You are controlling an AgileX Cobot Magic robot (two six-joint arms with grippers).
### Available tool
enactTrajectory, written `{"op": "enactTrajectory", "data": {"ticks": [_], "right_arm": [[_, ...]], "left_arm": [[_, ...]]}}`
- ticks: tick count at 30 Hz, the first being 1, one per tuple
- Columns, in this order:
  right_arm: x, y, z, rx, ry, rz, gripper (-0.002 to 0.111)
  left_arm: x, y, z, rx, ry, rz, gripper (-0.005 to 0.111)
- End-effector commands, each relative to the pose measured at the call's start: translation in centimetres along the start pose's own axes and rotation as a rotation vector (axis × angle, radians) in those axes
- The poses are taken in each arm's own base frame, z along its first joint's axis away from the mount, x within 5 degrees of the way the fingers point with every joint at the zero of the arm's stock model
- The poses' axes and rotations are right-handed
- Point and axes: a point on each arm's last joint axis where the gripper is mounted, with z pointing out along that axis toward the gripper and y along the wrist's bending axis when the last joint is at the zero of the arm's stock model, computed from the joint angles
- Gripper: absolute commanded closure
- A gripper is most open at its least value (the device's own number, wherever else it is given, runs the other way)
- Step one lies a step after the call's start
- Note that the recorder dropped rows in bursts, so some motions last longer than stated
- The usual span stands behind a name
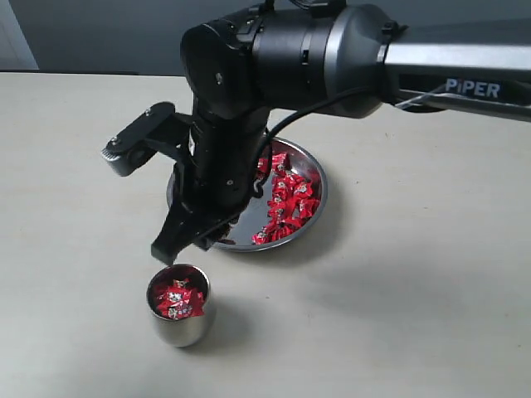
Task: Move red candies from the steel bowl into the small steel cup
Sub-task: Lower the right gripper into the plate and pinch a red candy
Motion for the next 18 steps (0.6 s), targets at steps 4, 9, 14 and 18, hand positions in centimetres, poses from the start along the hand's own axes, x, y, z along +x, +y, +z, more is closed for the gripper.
{"op": "enactTrajectory", "data": {"ticks": [4,9,14,18], "right_arm": [[-0.6,-3.1,0.8,0.302,-0.057,0.047,0.077],[-0.6,-5.4,2.1,0.295,-0.097,0.164,0.077],[-0.6,-7.3,3.5,0.186,-0.164,0.289,0.077],[-0.4,-7.9,4.7,0.126,-0.164,0.307,0.077]], "left_arm": [[0.0,0.0,0.0,-0.004,-0.008,0.000,0.106],[0.0,0.0,0.0,-0.004,-0.008,0.000,0.106],[0.0,0.0,0.0,-0.004,-0.008,0.000,0.106],[0.0,0.0,0.0,-0.004,-0.008,0.000,0.106]]}}
